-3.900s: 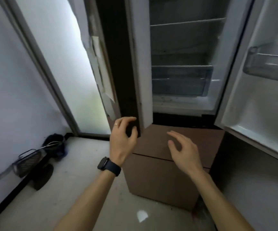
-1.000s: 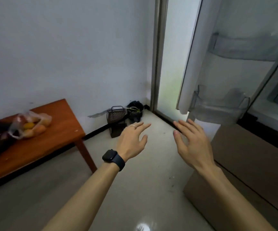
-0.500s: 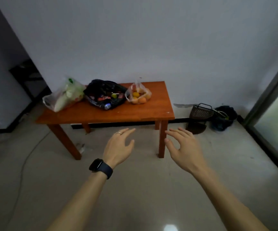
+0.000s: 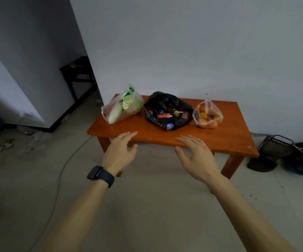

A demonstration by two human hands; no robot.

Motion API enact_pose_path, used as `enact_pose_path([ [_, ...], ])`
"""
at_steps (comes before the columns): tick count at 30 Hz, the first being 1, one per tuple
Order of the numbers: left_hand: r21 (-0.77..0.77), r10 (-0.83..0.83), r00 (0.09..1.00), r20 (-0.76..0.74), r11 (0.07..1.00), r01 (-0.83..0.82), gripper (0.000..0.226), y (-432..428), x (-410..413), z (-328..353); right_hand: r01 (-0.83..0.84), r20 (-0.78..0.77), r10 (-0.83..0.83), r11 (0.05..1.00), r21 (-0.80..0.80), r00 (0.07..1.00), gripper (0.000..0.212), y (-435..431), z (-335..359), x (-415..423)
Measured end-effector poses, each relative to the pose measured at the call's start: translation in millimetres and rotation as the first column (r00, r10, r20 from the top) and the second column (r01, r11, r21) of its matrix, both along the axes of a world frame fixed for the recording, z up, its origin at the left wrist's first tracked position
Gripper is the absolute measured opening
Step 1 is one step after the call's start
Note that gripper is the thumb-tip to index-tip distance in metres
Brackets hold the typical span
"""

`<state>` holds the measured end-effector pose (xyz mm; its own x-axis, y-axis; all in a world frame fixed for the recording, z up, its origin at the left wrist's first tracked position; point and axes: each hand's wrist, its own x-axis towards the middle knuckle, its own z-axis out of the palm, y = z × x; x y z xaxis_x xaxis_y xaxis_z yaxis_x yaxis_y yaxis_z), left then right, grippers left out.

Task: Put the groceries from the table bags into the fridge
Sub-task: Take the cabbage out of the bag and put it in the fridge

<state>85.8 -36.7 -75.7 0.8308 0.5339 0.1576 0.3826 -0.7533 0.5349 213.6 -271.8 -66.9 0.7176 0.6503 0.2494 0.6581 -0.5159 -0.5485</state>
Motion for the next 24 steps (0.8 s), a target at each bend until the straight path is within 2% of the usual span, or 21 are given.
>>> enact_pose_path([
  [7, 0.01, 0.028, 1.0, -0.002, 1.0, -0.028, 0.049, 111, 32, -11, -0.048, -0.01, 0.048, 0.998, -0.045, 0.999, 0.044, 110, -22, 29],
  [14, 0.065, 0.019, 1.0, 0.019, 0.998, -0.021, 0.047, 227, 111, -23, -0.098, -0.018, 0.097, 0.995, -0.037, 0.995, 0.043, 232, -38, 101],
  [24, 0.127, 0.011, 0.985, -0.17, 0.992, 0.011, 0.048, 372, 228, -48, -0.156, -0.14, 0.152, 0.988, -0.019, 0.978, 0.042, 397, -58, 207],
])
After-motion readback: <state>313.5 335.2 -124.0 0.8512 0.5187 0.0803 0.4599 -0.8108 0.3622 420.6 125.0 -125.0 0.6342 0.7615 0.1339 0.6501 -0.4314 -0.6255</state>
